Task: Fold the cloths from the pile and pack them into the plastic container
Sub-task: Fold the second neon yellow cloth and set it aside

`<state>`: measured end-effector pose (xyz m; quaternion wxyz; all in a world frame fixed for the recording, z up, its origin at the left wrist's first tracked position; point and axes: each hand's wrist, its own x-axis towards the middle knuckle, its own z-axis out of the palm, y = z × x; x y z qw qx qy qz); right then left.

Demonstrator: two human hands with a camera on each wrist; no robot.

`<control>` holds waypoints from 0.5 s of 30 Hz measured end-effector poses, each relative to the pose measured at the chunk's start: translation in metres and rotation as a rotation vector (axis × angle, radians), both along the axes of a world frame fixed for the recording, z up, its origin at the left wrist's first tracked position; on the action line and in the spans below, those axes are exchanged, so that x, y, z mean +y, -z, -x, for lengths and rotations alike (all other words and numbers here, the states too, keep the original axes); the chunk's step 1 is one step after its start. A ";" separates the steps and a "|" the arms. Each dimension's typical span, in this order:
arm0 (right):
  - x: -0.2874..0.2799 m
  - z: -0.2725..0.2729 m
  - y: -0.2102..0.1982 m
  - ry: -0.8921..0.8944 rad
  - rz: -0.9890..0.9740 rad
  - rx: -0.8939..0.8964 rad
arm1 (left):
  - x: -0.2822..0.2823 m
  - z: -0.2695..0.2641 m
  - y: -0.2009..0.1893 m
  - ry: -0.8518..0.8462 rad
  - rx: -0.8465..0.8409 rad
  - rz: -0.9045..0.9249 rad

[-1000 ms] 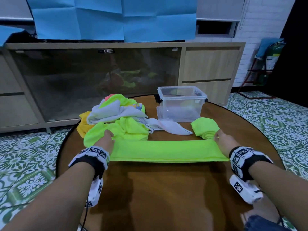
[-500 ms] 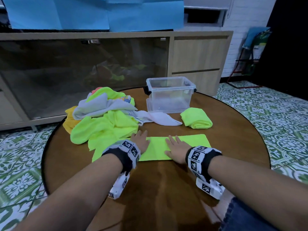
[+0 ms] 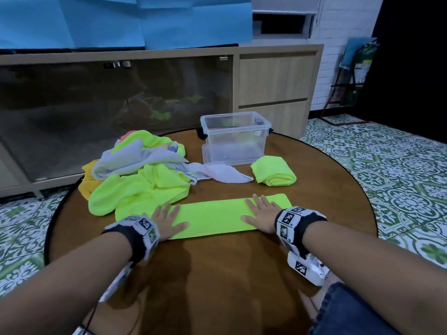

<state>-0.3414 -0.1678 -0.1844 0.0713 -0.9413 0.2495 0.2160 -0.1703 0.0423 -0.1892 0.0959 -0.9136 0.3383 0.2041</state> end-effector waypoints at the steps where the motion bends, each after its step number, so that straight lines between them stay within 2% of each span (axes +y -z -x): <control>1: -0.006 0.005 -0.001 0.023 0.009 0.003 | 0.006 -0.003 -0.001 -0.029 0.005 -0.008; 7: -0.041 0.039 -0.004 0.212 0.079 0.029 | 0.011 -0.006 -0.004 -0.054 0.059 0.007; 10: -0.049 0.047 -0.011 0.270 0.202 0.077 | 0.014 -0.007 -0.003 -0.037 0.067 0.015; 13: -0.030 0.032 -0.028 0.189 0.345 -0.039 | 0.015 -0.008 -0.001 -0.032 0.065 0.022; 15: -0.003 0.010 -0.035 0.053 0.304 -0.162 | 0.015 -0.007 0.001 -0.023 0.040 0.028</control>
